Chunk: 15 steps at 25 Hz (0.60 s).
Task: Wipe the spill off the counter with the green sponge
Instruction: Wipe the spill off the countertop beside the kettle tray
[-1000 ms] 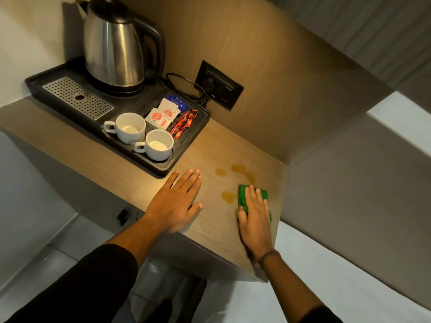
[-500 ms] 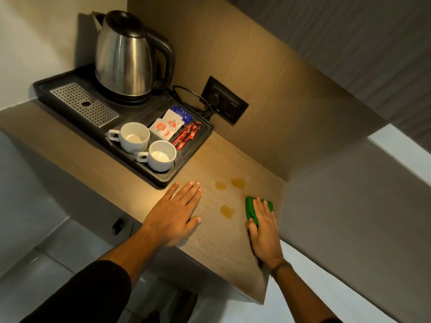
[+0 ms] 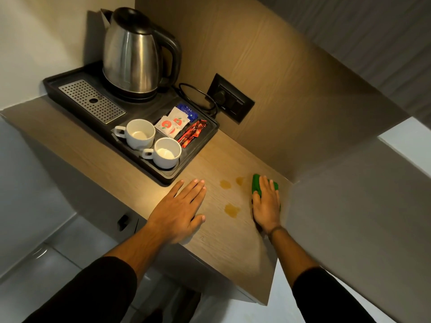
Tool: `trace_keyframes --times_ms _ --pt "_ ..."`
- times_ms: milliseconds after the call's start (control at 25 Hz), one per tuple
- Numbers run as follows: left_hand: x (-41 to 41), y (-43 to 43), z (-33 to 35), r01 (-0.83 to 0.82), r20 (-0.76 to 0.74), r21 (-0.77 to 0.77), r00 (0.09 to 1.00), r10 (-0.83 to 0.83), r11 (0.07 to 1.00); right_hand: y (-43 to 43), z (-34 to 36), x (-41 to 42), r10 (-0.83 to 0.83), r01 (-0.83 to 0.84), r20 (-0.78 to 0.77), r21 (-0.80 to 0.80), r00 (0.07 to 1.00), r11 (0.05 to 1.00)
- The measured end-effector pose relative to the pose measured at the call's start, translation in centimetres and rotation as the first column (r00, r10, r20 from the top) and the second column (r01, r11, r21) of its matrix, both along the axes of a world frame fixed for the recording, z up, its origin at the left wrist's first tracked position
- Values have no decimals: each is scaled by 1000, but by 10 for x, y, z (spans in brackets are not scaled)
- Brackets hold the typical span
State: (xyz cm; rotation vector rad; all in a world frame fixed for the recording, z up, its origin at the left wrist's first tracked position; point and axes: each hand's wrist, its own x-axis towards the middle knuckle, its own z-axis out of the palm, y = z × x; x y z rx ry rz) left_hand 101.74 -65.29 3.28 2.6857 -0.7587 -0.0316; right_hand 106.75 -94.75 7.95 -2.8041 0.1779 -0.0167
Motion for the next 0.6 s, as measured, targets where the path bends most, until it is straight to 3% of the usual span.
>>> trace_keyframes --times_ms 40,120,240,400,440,600 --pt "0 0 0 -3 2 -4 1000 3 1000 17 3 15 -28 28 -11 17 1000 999" --pt "0 -1 1 1 -8 -8 1000 -1 1000 40 -1 9 118 -119 12 46 993 992" --pt "-3 -1 1 -7 -5 2 1000 7 1000 3 -10 -43 300 -301 30 39 954 953" --pt "-3 -1 4 -8 -6 -1 1000 8 1000 16 1 21 47 -48 9 42 999 998" --pt "-2 -1 5 -7 -9 -2 1000 7 1000 35 3 33 51 -51 -3 52 999 997" --pt "-3 0 5 -3 -5 8 1000 3 1000 24 -13 -15 427 -428 10 42 904 903"
